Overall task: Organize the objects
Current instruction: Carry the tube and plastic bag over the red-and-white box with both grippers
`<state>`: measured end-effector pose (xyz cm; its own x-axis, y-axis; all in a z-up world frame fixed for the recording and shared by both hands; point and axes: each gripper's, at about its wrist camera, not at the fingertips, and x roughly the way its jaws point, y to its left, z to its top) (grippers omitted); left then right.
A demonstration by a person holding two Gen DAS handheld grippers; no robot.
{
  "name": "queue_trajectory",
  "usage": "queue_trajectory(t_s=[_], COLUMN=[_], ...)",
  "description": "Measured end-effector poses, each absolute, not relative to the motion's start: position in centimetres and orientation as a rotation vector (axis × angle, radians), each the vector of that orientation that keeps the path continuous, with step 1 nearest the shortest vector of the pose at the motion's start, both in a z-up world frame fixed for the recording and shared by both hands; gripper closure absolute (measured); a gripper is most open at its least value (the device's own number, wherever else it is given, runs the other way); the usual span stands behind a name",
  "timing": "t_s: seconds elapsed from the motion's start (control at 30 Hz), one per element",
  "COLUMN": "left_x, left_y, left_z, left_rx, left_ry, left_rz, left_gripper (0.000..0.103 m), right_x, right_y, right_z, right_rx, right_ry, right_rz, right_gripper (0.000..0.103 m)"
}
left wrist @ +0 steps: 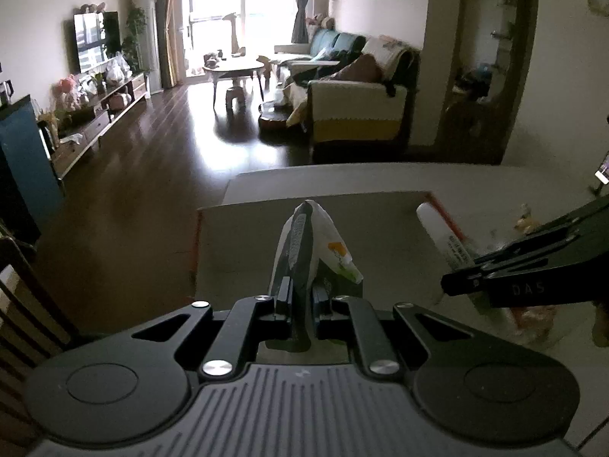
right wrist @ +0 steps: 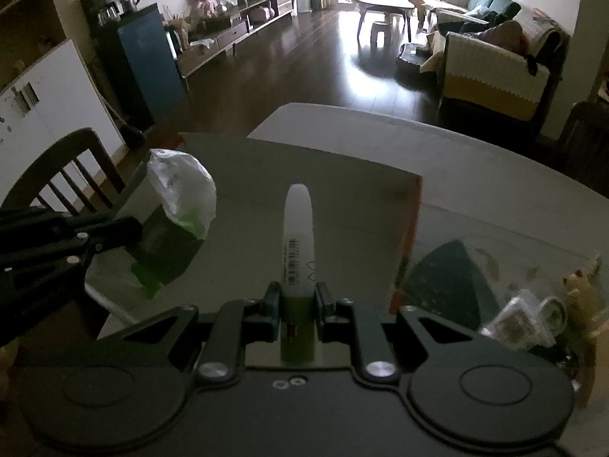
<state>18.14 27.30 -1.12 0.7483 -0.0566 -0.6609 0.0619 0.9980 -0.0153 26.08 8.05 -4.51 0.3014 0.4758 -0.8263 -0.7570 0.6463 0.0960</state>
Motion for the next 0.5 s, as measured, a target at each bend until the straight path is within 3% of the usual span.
queue_trajectory(t_s=[0.5], left_x=[22.3], left_y=[27.9], left_z=[-6.6], left_rx=[0.104], left_ry=[0.875], left_rz=[-0.024], left_gripper=[0.094], right_x=[27.5], right_y=[12.8], right_z=[-10.7], right_rx=[-0.427], right_ry=[1.085], right_rz=[0.792], right_gripper=[0.086])
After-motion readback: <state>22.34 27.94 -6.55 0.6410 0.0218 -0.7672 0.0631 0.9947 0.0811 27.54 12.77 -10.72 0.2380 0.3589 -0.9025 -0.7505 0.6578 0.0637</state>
